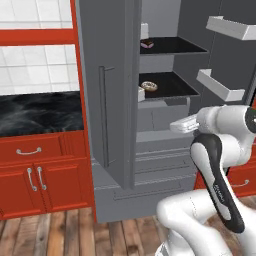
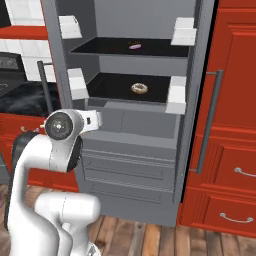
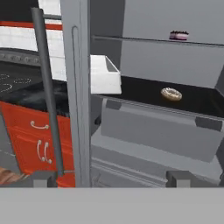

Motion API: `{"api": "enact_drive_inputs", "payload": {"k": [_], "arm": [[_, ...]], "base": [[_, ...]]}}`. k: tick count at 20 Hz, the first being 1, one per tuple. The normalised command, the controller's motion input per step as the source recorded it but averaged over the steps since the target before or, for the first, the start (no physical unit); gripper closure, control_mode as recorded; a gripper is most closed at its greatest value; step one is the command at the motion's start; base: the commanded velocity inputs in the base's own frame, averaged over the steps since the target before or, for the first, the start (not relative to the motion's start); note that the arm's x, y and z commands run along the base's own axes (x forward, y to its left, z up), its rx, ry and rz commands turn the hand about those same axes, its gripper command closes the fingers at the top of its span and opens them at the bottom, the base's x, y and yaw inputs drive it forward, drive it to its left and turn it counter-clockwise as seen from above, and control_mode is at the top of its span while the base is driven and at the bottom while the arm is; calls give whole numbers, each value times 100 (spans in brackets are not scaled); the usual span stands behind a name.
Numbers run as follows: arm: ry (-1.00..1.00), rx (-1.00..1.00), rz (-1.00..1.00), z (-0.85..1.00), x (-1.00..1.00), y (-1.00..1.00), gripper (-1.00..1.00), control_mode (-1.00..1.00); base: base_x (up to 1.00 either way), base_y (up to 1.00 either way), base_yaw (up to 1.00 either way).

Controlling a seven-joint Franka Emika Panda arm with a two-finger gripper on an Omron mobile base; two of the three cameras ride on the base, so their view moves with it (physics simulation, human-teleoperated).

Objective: Take the cake and donut from the fridge and place them on the empty tray on the dining counter.

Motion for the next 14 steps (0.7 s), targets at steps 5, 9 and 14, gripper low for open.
{"api": "enact_drive_inputs", "payload": {"k": [5,9,14], "arm": [[1,8,33,-40,40,-2,-100,-100],[0,12,22,-41,52,5,-100,-100],[0,12,21,-30,41,15,-100,-100]], "base": [[0,0,0],[0,0,0],[0,0,0]]}}
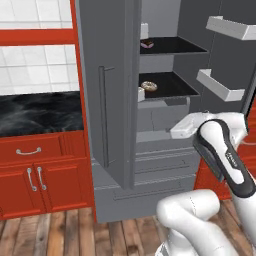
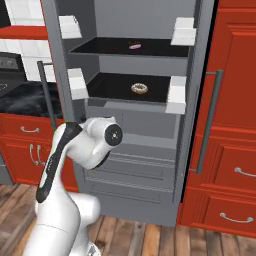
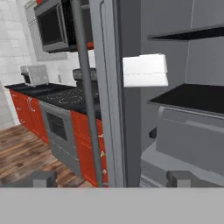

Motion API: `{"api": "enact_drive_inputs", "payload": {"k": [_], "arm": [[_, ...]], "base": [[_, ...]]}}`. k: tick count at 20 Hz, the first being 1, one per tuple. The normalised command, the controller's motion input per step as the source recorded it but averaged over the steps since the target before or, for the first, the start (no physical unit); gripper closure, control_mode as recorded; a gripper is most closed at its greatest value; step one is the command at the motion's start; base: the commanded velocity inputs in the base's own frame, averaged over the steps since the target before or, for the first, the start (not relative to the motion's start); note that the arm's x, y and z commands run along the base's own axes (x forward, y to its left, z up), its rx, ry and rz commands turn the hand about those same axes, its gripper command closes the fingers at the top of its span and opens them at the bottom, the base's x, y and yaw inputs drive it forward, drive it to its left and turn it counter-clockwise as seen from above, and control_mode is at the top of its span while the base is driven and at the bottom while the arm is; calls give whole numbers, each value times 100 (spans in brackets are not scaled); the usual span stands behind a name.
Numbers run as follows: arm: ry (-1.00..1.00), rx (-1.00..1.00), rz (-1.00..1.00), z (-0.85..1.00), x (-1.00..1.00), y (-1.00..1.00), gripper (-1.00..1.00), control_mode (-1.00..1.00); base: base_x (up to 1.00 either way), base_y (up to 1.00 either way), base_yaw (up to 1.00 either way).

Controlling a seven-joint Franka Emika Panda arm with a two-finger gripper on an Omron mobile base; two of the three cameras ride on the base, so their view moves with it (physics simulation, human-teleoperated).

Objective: Take the cake and donut from the fridge and place them on the empty tray on the dining counter.

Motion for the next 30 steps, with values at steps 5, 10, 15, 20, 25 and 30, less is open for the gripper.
{"api": "enact_drive_inputs", "payload": {"k": [5,10,15,20,25,30], "arm": [[0,9,18,-23,45,21,-100,-100],[-1,3,6,-2,62,2,-100,-100],[1,0,0,-12,83,0,-100,-100],[11,4,3,-39,100,10,-100,-100],[10,3,7,-48,100,9,-100,-100],[2,3,13,-39,73,19,-100,-100]], "base": [[0,0,0],[0,0,0],[0,0,0],[0,0,0],[0,0,0],[0,0,0]]}}
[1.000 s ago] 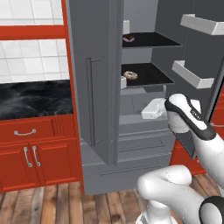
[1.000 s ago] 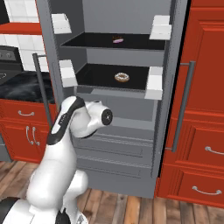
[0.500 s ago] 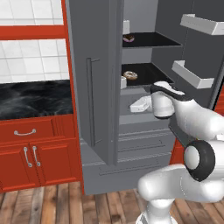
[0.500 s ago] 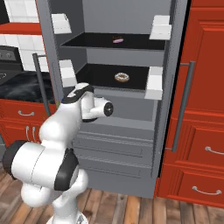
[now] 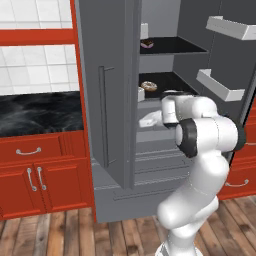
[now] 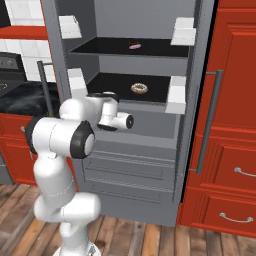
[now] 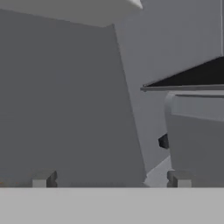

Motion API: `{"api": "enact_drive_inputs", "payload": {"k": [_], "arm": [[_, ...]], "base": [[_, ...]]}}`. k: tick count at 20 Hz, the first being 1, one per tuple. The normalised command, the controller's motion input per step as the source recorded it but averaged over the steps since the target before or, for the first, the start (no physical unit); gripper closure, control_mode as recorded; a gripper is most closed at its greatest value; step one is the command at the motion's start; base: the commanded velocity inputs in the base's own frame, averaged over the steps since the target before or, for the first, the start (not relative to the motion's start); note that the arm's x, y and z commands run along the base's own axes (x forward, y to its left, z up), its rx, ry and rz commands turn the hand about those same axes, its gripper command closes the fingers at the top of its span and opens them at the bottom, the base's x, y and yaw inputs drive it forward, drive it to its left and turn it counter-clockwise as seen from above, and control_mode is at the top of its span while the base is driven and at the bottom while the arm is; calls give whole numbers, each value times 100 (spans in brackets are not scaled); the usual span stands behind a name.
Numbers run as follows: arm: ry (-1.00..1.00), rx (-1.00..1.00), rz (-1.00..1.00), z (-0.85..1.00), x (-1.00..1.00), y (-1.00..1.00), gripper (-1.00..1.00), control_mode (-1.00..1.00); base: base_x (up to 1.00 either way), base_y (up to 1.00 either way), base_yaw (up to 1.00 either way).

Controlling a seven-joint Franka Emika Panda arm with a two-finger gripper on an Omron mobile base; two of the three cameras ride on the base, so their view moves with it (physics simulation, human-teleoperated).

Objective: Take the cake and donut from the fridge and place them on the empty tray on the dining counter.

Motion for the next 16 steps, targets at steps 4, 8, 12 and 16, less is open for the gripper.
{"api": "enact_drive_inputs", "payload": {"k": [4,8,12,16], "arm": [[0,2,18,-34,30,48,-100,-100],[0,3,18,-37,4,75,-100,-100],[0,8,19,-41,-15,81,-100,-100],[0,11,20,-44,-30,89,-100,-100]], "base": [[0,0,0],[0,0,0],[0,0,0],[0,0,0]]}}
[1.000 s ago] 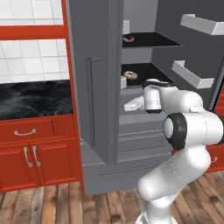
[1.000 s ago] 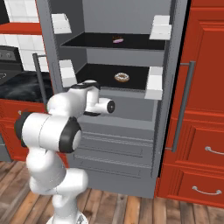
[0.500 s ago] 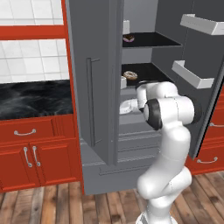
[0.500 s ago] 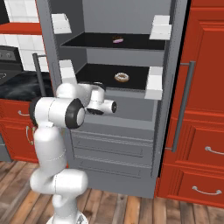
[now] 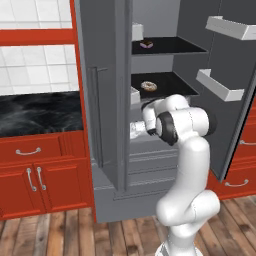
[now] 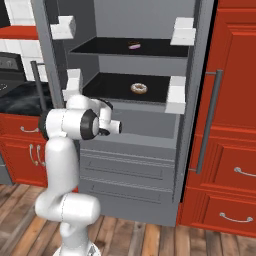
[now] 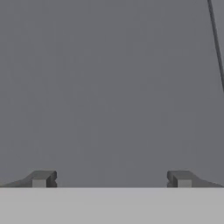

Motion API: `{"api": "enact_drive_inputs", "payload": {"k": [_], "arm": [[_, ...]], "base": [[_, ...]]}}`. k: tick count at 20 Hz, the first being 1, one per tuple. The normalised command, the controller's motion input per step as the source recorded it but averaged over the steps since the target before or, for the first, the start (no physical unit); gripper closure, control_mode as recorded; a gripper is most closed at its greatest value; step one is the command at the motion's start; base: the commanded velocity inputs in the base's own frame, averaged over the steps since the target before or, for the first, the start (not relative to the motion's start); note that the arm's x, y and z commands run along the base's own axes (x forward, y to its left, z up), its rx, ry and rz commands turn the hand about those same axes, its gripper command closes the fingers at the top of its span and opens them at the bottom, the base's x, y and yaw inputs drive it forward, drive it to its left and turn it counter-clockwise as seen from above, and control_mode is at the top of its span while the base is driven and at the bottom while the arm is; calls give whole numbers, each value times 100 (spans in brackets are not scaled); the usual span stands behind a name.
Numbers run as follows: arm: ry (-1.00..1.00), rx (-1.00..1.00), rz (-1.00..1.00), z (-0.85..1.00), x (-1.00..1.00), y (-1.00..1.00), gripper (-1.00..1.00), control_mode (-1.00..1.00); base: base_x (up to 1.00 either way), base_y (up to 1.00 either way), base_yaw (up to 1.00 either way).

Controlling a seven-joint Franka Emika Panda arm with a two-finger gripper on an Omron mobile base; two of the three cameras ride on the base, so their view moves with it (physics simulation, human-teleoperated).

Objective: Take the cake and donut from the fridge and place them on the empty tray on the dining counter.

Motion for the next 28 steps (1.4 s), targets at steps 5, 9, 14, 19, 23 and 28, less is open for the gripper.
{"api": "enact_drive_inputs", "payload": {"k": [5,9,14,19,23,28], "arm": [[0,11,20,-46,-44,100,-100,-100],[0,9,14,-53,-26,100,-100,-100],[-13,4,1,-8,-3,57,-100,-100],[-1,2,0,7,-19,-16,-100,-100],[-4,-3,-6,80,-48,-52,-100,-100],[-19,-11,-10,96,-35,-34,-100,-100]], "base": [[0,0,0],[0,0,0],[0,0,0],[0,0,0],[0,0,0],[0,0,0]]}}
